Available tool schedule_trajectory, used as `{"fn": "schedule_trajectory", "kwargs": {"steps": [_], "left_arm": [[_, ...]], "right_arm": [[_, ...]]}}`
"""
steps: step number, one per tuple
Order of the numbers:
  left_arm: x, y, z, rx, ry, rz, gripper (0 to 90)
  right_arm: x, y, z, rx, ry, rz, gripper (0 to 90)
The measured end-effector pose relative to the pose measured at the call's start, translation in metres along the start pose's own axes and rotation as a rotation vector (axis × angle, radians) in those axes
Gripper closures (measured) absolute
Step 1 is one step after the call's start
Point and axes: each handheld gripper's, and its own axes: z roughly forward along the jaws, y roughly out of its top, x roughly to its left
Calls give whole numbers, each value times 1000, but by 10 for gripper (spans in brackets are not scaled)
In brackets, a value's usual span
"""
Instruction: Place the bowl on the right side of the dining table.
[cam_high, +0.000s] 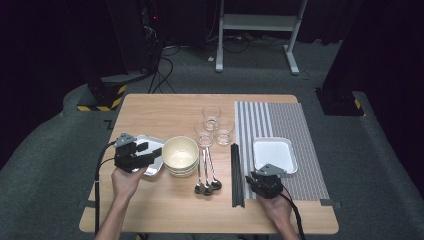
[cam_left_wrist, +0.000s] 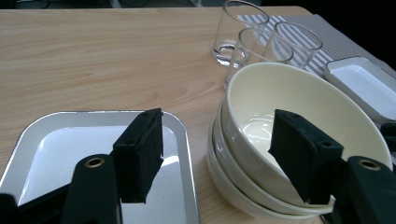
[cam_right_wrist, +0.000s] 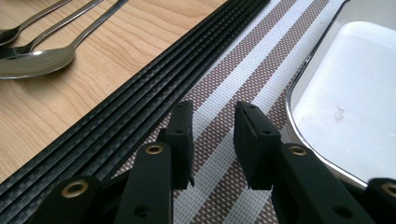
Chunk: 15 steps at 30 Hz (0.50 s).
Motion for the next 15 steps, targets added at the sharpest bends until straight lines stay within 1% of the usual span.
{"fn": "schedule_trajectory", "kwargs": {"steps": [2,3,5,8,10,11,13,14,15], "left_arm": [[0,1,2,2,-2,0,356],[0,2,3,7,4,2,355],[-1,4,7,18,21,15,363],[-2,6,11,26,22,26,373],[-3,8,14,34,27,37,374],[-4,9,16,39,30,49,374],[-5,10,19,37,28,62,379],[-5,10,20,37,19,69,381],[-6,10,21,40,18,80,401]], "right_arm": [[0,0,0,0,-2,0,678],[0,0,0,0,-2,-1,678],[0,0,0,0,-1,0,678],[0,0,0,0,-1,0,678],[0,0,0,0,-1,0,678],[0,0,0,0,-1,0,678],[0,0,0,0,-1,0,678],[0,0,0,0,-1,0,678],[0,0,0,0,-1,0,678]]}}
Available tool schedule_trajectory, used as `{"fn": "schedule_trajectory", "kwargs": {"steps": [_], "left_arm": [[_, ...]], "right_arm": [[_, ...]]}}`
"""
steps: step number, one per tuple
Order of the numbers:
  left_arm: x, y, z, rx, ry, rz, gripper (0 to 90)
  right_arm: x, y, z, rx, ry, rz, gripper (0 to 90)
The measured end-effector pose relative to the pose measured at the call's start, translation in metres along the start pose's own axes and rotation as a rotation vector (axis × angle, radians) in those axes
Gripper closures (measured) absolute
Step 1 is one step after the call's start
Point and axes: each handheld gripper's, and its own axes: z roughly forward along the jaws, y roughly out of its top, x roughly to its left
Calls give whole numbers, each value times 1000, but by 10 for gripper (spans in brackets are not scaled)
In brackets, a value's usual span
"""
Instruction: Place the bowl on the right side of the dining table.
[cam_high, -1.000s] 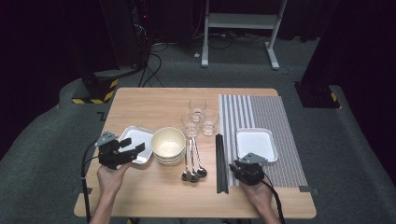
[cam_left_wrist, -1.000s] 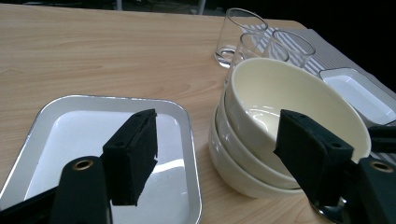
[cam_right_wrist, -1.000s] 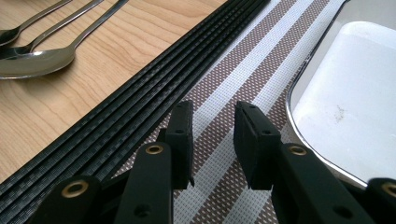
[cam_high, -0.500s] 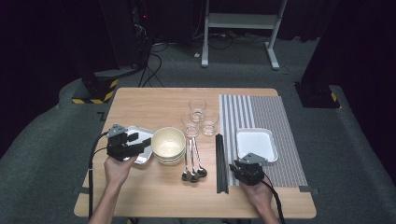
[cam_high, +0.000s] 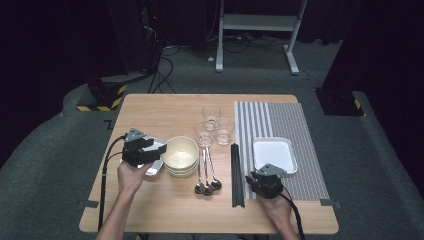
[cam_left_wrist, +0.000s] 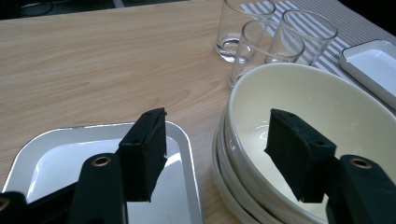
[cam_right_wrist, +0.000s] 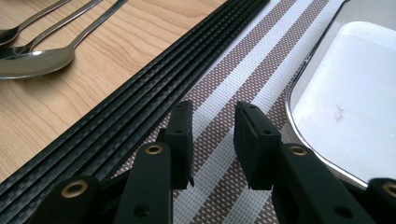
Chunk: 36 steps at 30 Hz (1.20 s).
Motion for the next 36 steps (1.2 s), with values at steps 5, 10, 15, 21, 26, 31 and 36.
{"fn": "schedule_trajectory", "kwargs": {"steps": [5,10,15,21,26,31,36], "left_arm": [[-4,4,5,30,9,16,406],[-3,7,11,60,17,14,431],[-4,9,16,75,27,20,469],[-4,7,23,101,36,24,513],[-6,7,27,106,32,34,562],[-6,7,30,119,36,34,595],[-5,7,32,125,33,18,620]], "right_arm": [[0,0,0,0,0,0,678],[0,0,0,0,0,0,678],[0,0,0,1,-2,1,676],[0,0,0,0,-2,0,676],[0,0,0,0,-2,0,676],[0,0,0,0,-2,1,676],[0,0,0,0,-2,1,676]]}}
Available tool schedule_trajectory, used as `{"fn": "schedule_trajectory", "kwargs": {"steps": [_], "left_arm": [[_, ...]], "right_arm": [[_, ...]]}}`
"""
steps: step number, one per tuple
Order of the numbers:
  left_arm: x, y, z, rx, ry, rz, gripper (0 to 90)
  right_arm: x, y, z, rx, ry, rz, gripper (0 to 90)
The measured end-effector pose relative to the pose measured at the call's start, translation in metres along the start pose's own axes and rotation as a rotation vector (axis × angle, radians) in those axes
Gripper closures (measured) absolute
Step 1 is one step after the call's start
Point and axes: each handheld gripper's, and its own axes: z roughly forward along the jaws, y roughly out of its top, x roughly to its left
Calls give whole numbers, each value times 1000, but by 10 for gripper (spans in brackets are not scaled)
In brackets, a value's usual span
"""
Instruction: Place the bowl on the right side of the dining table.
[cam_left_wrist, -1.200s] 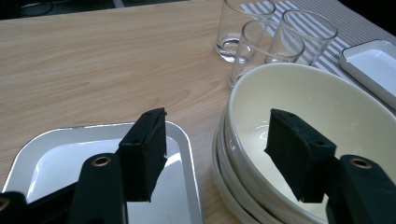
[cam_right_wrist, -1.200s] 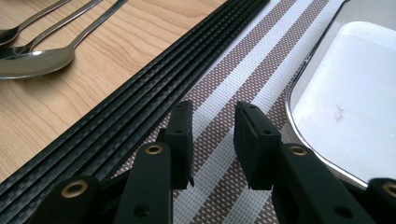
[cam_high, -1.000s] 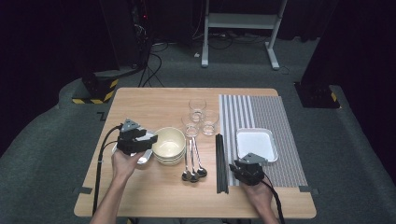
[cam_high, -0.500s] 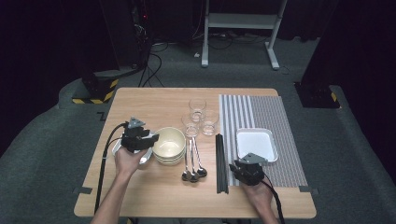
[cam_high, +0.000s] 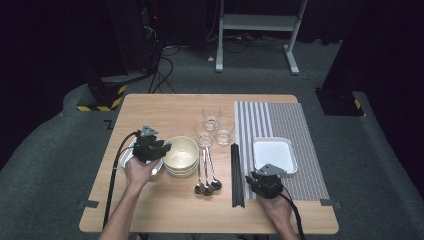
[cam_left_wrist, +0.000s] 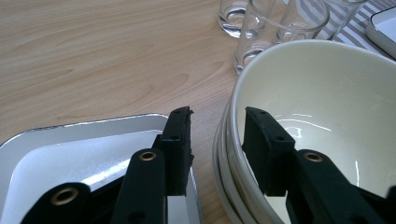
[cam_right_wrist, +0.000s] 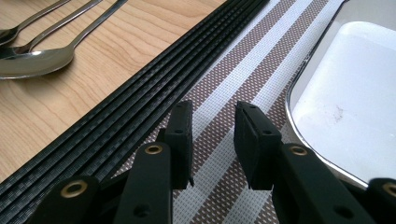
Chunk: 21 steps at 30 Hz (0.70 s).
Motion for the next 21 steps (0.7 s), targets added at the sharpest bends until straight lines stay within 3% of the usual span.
{"fn": "schedule_trajectory", "kwargs": {"steps": [6,12,21], "left_arm": [[-1,1,2,4,-13,2,695],[-7,5,3,18,-3,53,790],[-9,6,3,19,9,96,808]], "right_arm": [[0,0,0,0,0,0,676],[0,0,0,0,0,-1,676],[0,0,0,0,-1,-1,676]]}}
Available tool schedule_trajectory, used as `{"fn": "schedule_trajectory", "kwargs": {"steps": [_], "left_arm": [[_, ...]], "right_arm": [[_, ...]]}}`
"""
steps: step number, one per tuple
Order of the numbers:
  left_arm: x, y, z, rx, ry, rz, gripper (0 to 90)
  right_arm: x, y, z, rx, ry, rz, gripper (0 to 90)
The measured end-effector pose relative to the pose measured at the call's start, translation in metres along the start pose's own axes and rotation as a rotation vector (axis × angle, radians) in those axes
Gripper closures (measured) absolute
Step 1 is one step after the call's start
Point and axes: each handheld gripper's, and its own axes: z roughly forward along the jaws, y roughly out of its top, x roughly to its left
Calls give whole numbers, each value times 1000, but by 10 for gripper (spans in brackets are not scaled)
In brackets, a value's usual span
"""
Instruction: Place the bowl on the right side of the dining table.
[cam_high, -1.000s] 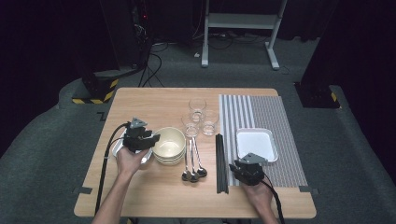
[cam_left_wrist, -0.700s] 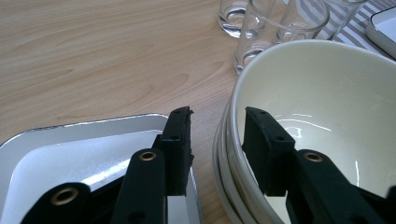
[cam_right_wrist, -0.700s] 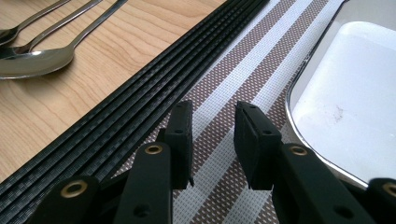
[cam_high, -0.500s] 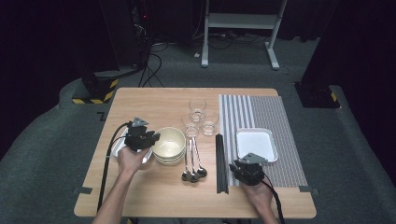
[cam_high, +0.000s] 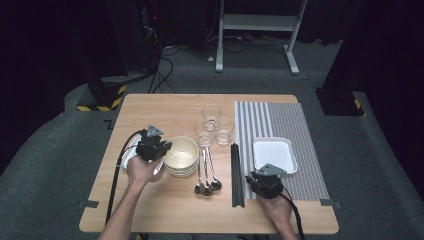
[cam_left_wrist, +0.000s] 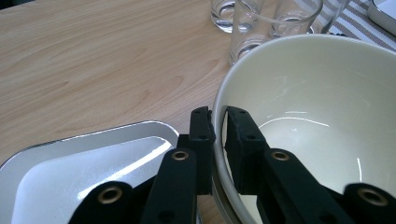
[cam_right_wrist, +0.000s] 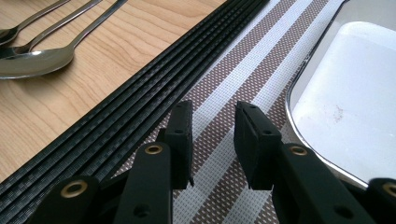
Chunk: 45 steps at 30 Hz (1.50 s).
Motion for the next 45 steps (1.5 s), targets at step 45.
{"fn": "schedule_trajectory", "kwargs": {"steps": [45], "left_arm": [[2,3,-2,9,-15,22,809]], "right_arm": [[0,0,0,0,0,0,676]]}}
